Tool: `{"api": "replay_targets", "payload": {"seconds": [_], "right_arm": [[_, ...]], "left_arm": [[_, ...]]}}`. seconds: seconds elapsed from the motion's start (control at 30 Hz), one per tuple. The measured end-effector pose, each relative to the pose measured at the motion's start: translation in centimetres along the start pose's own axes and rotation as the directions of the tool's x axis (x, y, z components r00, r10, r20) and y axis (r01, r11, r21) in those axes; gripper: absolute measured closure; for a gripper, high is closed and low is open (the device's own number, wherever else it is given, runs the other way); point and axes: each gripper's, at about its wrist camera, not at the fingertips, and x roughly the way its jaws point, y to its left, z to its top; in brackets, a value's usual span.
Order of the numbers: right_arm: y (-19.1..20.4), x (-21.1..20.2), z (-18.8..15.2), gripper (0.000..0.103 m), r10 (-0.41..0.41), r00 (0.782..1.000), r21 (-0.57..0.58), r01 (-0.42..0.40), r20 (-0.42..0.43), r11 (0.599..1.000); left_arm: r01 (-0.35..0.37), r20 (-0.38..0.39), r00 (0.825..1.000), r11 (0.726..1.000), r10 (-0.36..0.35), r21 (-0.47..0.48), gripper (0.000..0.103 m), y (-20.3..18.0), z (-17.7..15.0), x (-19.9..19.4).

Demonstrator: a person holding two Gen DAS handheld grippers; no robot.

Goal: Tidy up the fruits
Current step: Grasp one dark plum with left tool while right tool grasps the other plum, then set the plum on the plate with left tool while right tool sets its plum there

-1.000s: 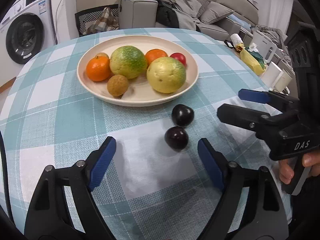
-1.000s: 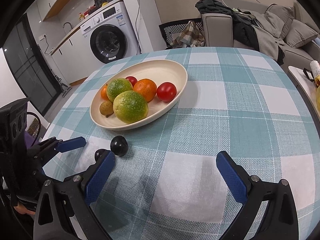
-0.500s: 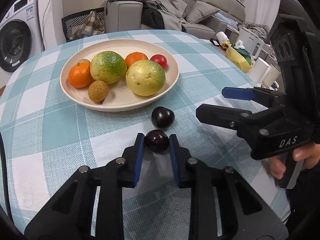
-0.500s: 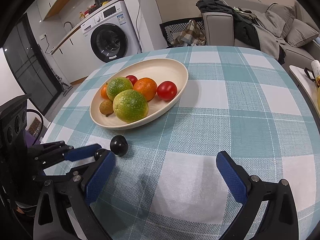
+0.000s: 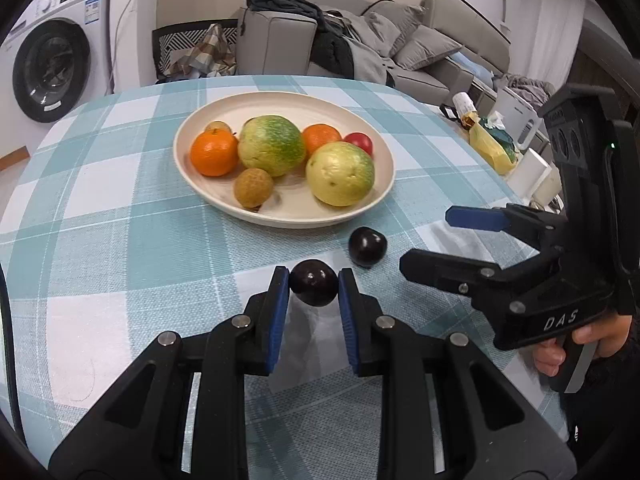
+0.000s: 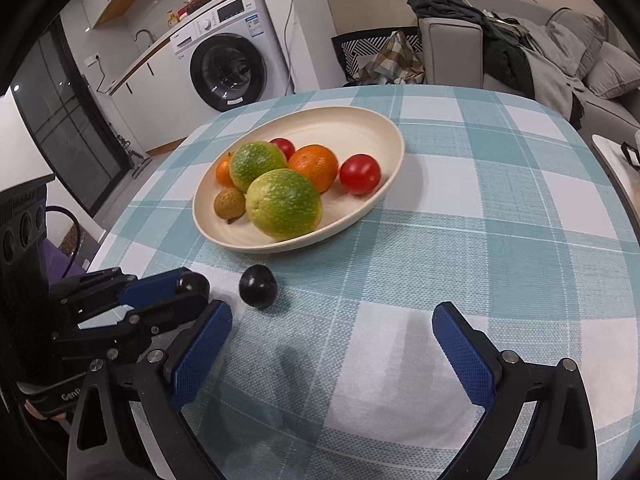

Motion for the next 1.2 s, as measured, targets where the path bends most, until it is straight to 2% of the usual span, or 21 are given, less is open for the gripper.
{"api": "replay_targets", "payload": {"seconds": [0.07,0.17,0.23,0.47,0.83,0.97,1.2], "right_arm": [[0.6,0.2,0.1,0.005,0.015,1.000,-0.018,-0.015,-0.005,1.000],[1.6,0.8,0.3,0.022,0.026,0.999,-0.051,-0.027,-0.026,0.998],[2.2,1.2,0.3,0.025,0.031,0.999,-0.067,-0.034,-0.034,0.997],[3.8,1.8,0.4,0.048,0.032,0.998,-0.120,-0.037,-0.045,0.992],[4.7,2.6,0.6,0.061,0.026,0.998,-0.148,-0.033,-0.050,0.988],[4.8,2.7,0.6,0.071,0.018,0.999,-0.160,-0.025,-0.047,0.987],[5.1,2.6,0.4,0.077,-0.003,0.999,-0.187,-0.004,-0.041,0.982]], "left_arm": [[-0.005,0.005,1.000,1.000,0.005,-0.013,0.081,0.6,0.0,-0.3],[-0.011,0.012,1.000,1.000,0.011,-0.027,0.081,1.3,0.0,-0.6],[-0.015,0.016,1.000,0.999,0.015,-0.035,0.081,1.6,-0.1,-0.7],[-0.019,0.023,1.000,0.998,0.020,-0.055,0.081,2.3,-0.1,-0.9],[-0.028,0.031,0.999,0.997,0.030,-0.066,0.081,2.5,-0.1,-1.1],[-0.032,0.028,0.999,0.997,0.034,-0.071,0.081,2.5,-0.1,-1.0],[-0.034,0.029,0.999,0.997,0.036,-0.071,0.081,2.4,0.0,-0.9]]}}
